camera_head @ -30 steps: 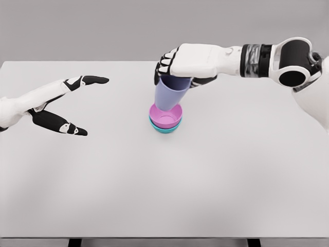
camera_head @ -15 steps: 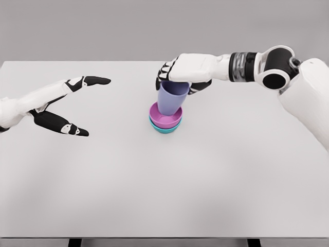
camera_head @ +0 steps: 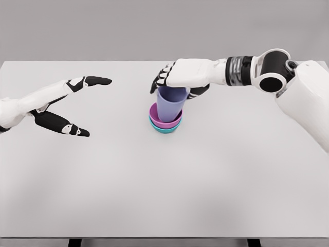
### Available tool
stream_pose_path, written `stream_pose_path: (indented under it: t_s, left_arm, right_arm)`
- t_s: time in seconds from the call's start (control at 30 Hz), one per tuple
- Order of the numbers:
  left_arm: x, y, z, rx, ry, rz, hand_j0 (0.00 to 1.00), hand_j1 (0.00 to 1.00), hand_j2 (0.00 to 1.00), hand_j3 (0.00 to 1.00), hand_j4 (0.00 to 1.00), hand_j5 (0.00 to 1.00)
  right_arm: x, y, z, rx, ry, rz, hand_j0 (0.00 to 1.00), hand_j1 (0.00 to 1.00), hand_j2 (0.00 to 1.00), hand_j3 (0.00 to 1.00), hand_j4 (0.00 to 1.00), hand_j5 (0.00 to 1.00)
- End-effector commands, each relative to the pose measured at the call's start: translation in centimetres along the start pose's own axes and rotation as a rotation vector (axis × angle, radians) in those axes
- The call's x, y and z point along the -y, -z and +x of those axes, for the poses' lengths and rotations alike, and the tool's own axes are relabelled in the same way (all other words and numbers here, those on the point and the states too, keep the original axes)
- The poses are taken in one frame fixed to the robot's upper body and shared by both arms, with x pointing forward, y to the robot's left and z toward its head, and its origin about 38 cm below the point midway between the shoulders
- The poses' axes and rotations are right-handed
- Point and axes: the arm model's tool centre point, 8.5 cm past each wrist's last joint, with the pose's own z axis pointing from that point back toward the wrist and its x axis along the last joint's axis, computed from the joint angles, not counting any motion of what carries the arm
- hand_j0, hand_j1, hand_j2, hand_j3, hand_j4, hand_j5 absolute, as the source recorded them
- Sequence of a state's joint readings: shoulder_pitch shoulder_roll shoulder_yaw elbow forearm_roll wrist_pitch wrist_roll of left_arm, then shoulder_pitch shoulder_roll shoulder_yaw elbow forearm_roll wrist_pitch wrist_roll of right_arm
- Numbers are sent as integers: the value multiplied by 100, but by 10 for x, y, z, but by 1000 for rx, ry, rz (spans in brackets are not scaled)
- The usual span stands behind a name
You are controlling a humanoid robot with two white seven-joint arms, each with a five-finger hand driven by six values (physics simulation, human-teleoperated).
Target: Stacking bowl and cup with both arms
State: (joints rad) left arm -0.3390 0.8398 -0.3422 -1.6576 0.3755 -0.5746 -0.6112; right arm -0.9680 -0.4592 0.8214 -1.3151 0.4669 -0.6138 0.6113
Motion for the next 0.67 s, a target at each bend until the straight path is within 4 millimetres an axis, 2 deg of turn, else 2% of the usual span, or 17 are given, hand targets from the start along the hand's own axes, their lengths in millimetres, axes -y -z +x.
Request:
stream_pose_path:
  t_s: [0.0, 0.1, 0.17, 0.2, 0.23, 0.27, 0.33, 0.4, 0.43, 0.63]
  left_arm:
    - [-1, 0, 0, 2, -6, 4, 100, 100, 100, 100, 100, 100]
    - [-1, 0, 0, 2, -6, 4, 100, 100, 100, 100, 100, 100]
    - [-1, 0, 0, 2, -6, 4, 100, 100, 100, 100, 100, 100]
    - [-1, 0, 0, 2, -6, 4, 100, 100, 100, 100, 100, 100]
    - [-1, 0, 0, 2, -6, 4, 100, 100, 100, 100, 100, 100]
    - [-1, 0, 0, 2, -6, 4, 100, 100, 100, 100, 100, 100]
    - [-1, 0, 0, 1, -5, 3, 100, 100, 100, 100, 100, 100]
    - [-1, 0, 0, 2, -6, 4, 100, 100, 100, 100, 100, 100]
    - [-1, 0, 0, 2, -6, 4, 100, 100, 100, 100, 100, 100]
    - [-1, 0, 0, 0, -6, 4, 100, 100, 100, 100, 100, 100]
  right_arm:
    - [4, -3, 4, 6, -13, -8, 100, 100, 100, 100, 100, 100]
    - [13, -11, 5, 2, -36, -28, 100, 100, 100, 100, 100, 100]
    - [36, -58, -15, -90, -49, -112, 100, 100, 100, 100, 100, 100]
    - [41, -72, -21, -118, -53, -134, 100, 100, 100, 100, 100, 100]
    - [42, -109, -35, -185, -35, -160, 100, 100, 100, 100, 100, 100]
    - [17, -143, -47, -251, 13, -115, 100, 100, 100, 100, 100, 100]
    - [-36, -168, -51, -306, 93, -18, 100, 100, 100, 100, 100, 100]
    - [-68, -184, -47, -329, 135, 59, 100, 100, 100, 100, 100, 100]
    - [-74, -189, -47, -336, 141, 72, 100, 100, 100, 100, 100, 100]
    - [-77, -191, -46, -339, 149, 73, 100, 100, 100, 100, 100, 100]
